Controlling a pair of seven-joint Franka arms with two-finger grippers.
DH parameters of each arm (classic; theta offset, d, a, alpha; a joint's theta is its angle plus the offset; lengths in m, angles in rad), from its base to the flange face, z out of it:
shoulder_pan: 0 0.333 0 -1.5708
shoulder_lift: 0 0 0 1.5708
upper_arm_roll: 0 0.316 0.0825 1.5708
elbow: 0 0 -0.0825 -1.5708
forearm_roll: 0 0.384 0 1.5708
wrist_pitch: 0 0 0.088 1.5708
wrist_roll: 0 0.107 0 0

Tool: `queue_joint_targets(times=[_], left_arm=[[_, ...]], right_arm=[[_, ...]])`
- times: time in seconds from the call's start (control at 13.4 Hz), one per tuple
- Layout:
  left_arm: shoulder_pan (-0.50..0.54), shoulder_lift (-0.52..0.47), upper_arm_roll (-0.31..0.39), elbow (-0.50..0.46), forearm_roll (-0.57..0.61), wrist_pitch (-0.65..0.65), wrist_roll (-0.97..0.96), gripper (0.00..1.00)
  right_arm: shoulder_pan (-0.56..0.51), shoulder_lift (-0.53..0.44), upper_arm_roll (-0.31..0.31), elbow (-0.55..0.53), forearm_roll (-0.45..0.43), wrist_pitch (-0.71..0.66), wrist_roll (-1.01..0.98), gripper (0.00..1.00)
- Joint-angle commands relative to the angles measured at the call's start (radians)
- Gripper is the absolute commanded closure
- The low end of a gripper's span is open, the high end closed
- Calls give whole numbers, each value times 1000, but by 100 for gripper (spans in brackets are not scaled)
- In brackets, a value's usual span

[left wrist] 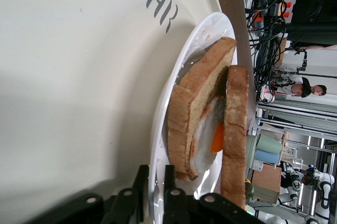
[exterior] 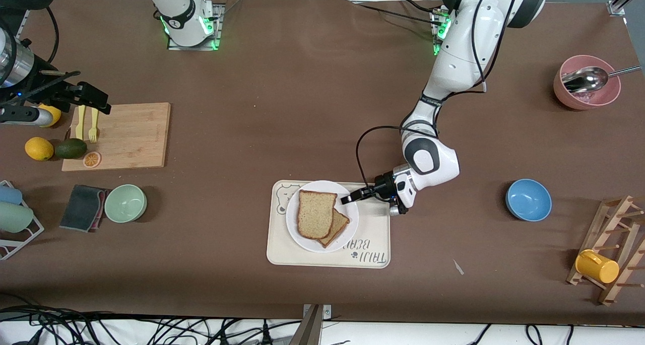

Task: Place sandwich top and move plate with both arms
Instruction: 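Slide the plate with the left gripper onto the cream bear tray, then open the left gripper and pull it back from the plate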

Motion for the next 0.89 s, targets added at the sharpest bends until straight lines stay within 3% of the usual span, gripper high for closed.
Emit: queue_joint_targets(times=[0.0,0.22,0.82], left_arm=[[-12,6,13,18,-19,5,-11,71],[-12,-8,21,7,-18,5,-8,53],[41,-132,30,-121,157,2,-13,47]], right_arm=[[0,-11,1,2,9,-3,0,0],[1,-11,1,2,9,-3,2,0],[1,-11,3,2,9,-1,2,0]])
